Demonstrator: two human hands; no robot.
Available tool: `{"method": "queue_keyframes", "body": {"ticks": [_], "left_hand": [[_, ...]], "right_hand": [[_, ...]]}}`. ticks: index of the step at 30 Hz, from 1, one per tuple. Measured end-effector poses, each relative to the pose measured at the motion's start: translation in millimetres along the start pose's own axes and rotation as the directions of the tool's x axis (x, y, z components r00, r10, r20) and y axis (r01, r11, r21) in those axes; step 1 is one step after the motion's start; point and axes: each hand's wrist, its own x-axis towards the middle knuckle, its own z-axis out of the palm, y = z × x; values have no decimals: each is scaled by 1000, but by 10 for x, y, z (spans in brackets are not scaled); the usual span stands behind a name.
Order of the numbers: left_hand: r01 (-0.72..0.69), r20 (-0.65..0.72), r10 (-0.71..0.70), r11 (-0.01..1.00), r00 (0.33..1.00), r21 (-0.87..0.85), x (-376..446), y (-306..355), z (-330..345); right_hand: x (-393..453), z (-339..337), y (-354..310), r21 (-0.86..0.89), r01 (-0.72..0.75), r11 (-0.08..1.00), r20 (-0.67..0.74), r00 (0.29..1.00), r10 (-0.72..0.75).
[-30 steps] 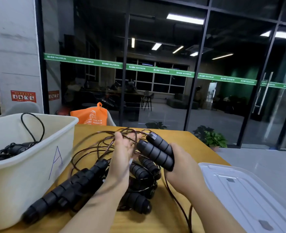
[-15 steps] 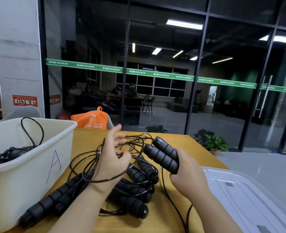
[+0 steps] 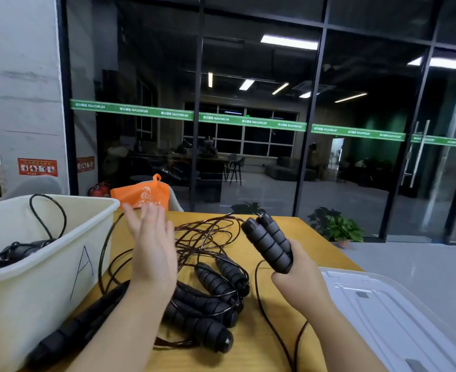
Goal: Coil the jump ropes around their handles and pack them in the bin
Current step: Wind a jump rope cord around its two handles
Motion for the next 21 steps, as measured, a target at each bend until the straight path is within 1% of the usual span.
{"method": "queue_keyframes", "body": {"ticks": [2, 4, 6, 7, 8, 9, 10, 11, 12, 13, 14, 15, 16, 19, 21], "left_hand": [[47, -75, -42, 997, 996, 56, 0, 7, -25], [98, -93, -89, 991, 992, 93, -5, -38, -32], [91, -31, -87, 973, 996, 212, -19, -40, -45], [62, 27, -75, 943, 997, 328, -20, -35, -48], [20, 95, -73, 883, 993, 468, -27, -25, -54], [-48, 180, -76, 801, 981, 597, -39, -18, -63], [-128, 272, -87, 720, 958, 682, -67, -19, -63], [-198, 344, -105, 647, 933, 736, -93, -37, -69], [-241, 389, -133, 594, 912, 768, -132, -46, -54], [-270, 420, -157, 560, 894, 783, -168, -67, -40], [-293, 444, -172, 539, 880, 790, -191, -87, -26], [-307, 460, -176, 537, 870, 786, -213, -103, -7], [-305, 468, -172, 560, 867, 770, -217, -116, 8], [-230, 443, -161, 673, 882, 703, -179, -120, 23], [-193, 439, -167, 723, 883, 663, -149, -97, 10]], "right_hand": [[-10, -6, -41, 161, -28, 987, 66, 998, 18], [-23, -15, -86, 292, -70, 954, 151, 988, 26], [-19, -32, -102, 396, -119, 911, 232, 972, 27], [-12, -44, -102, 467, -150, 871, 280, 960, 16], [-1, -53, -86, 558, -190, 808, 335, 942, -10], [10, -64, -73, 651, -233, 722, 391, 919, -57], [17, -81, -70, 731, -281, 622, 445, 887, -124], [12, -95, -79, 783, -336, 524, 495, 846, -198], [-3, -108, -99, 804, -390, 448, 538, 798, -271], [-16, -110, -113, 803, -435, 406, 574, 747, -335], [-27, -104, -125, 790, -472, 392, 607, 695, -386], [-34, -86, -126, 768, -501, 399, 639, 646, -418], [-43, -71, -134, 745, -522, 415, 667, 600, -442], [-69, -40, -160, 689, -570, 447, 722, 492, -486], [-72, -36, -163, 667, -585, 462, 738, 430, -520]]}}
